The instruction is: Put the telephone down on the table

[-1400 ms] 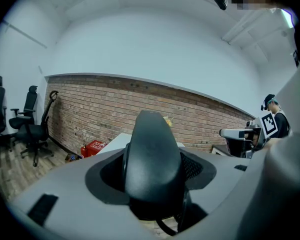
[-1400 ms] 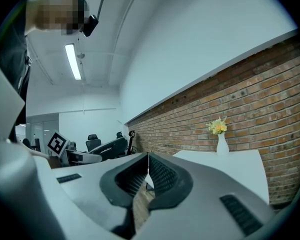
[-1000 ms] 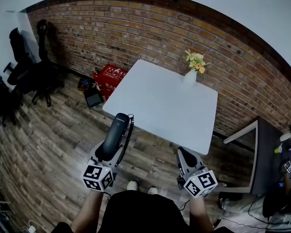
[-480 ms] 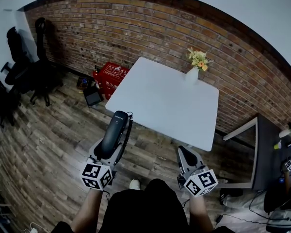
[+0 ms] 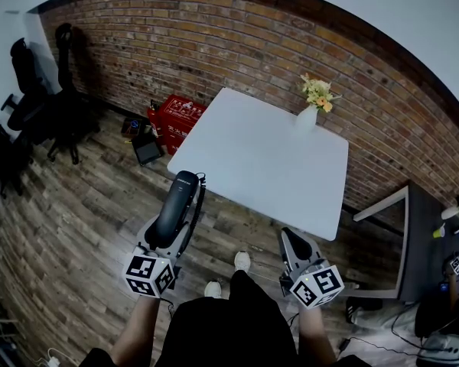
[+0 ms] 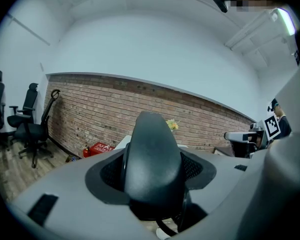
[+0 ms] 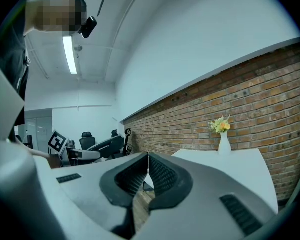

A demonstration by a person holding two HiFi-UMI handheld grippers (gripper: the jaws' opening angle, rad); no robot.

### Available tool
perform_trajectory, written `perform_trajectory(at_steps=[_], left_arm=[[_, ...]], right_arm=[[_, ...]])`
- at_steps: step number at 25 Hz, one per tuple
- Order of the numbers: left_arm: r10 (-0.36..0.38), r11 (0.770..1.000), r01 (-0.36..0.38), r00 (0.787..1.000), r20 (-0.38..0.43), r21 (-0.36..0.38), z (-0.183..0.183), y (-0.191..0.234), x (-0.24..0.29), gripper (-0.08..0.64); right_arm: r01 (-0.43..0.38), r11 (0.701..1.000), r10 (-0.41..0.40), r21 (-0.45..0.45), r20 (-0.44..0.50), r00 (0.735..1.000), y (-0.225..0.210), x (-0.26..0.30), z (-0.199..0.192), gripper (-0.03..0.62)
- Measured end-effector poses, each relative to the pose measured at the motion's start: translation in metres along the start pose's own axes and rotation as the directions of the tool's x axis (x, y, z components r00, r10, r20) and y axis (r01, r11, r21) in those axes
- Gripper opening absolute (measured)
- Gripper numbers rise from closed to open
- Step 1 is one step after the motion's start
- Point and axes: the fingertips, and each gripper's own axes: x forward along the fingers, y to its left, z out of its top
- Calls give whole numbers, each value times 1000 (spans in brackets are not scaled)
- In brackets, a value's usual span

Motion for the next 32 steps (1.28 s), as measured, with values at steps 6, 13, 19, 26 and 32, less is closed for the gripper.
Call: perform_trajectory(at_steps=[6,13,19,26,32], left_arm=[[5,1000,-5,1000,-13,0,4,-1,27,278],[13,1000,-13,999,-32,-1,8,-10,76,278],[36,999,-36,999,-33,-5,22,-15,124,278],[79,997,-79,996,-34,-15,32,-22,172,278],[108,994,-108,993,-41,-18,34,-28,202,278]], right_arm=[[-19,1000,19,13,-8,1000,-25,23,0,23],[-63,998,63,24,-20,998,-63,59,3,23],[-106,994,107,25,-34,994,-106,93,15,23],[-176,984,177,23,-48,983,-147,128,24,23],[-215,976,217,32,-67,974,-174,149,22,23]])
